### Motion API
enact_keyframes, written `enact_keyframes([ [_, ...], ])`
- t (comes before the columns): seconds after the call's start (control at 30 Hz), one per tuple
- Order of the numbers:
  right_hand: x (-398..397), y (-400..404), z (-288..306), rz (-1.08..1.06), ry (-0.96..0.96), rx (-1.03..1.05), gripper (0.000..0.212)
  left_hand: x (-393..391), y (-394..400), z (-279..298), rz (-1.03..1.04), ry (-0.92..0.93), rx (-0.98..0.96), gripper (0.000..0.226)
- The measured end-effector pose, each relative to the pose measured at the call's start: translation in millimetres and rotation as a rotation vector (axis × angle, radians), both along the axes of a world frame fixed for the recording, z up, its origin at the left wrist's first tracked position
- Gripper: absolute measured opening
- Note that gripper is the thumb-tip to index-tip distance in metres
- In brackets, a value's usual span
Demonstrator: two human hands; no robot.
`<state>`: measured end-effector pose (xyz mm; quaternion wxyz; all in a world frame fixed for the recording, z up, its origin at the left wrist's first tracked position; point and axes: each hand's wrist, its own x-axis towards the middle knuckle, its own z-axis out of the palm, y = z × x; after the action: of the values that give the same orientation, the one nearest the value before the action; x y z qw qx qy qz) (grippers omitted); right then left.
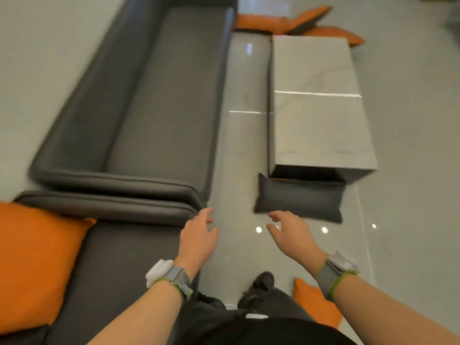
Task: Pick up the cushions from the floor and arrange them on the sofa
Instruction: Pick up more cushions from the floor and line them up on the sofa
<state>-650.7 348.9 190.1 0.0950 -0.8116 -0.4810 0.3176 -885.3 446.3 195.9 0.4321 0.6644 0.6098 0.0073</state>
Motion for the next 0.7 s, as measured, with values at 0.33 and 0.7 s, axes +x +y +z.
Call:
enact_keyframes([
  [0.33,102,-134,-88,-0.575,0.202,-0.180,0.041,191,-31,-88,-0.312,0.052,-0.239,0.052],
  [0.7,101,-106,-309,-0.866,0.512,-0.332,0.045,257,36,-360,-0.196,0.213,-0.500,0.046],
])
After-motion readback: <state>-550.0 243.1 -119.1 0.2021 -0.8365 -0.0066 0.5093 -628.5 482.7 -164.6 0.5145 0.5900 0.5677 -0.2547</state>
